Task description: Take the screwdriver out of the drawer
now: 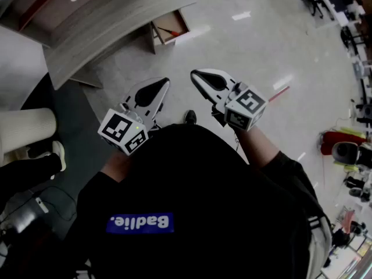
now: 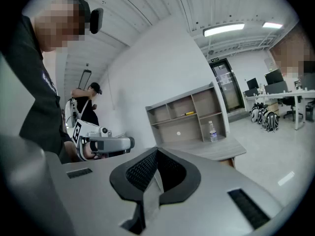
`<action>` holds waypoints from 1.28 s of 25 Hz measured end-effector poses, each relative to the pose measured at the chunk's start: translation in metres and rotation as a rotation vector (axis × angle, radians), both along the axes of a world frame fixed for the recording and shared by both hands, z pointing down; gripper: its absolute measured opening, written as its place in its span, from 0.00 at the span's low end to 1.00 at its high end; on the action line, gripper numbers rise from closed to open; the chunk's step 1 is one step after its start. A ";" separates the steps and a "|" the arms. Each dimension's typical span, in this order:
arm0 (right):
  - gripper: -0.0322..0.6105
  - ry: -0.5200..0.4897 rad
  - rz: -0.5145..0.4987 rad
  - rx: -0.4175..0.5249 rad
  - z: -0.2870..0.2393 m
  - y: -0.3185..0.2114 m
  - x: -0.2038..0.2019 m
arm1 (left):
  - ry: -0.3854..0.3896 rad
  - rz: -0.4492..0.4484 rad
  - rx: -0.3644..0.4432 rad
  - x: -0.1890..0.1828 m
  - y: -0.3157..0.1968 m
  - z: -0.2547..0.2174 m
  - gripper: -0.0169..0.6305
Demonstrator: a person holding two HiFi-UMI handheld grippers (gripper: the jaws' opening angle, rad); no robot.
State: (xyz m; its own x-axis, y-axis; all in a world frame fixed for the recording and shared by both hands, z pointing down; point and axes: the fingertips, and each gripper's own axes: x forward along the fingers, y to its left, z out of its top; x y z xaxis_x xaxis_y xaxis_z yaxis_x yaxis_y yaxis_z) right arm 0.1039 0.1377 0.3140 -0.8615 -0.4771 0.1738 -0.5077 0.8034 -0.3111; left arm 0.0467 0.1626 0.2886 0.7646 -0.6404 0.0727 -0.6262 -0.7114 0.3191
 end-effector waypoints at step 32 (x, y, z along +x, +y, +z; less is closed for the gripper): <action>0.10 0.058 0.042 0.006 0.007 0.004 -0.056 | 0.044 0.027 -0.004 -0.062 0.007 0.006 0.03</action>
